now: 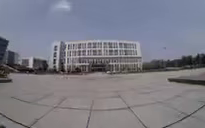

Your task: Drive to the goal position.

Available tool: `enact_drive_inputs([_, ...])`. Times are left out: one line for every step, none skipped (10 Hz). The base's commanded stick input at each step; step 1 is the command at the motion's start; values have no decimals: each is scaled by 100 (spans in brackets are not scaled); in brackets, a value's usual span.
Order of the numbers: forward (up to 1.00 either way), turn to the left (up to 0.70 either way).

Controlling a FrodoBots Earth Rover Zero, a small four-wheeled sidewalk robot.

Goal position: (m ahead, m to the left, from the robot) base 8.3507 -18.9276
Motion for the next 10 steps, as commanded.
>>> enact_drive_inputs([100, 0])
enact_drive_inputs([100, 0])
enact_drive_inputs([100, 0])
enact_drive_inputs([100, 0])
enact_drive_inputs([100, 0])
enact_drive_inputs([100, 0])
enact_drive_inputs([100, 0])
enact_drive_inputs([100, -10])
enact_drive_inputs([100, -40])
enact_drive_inputs([100, -40])
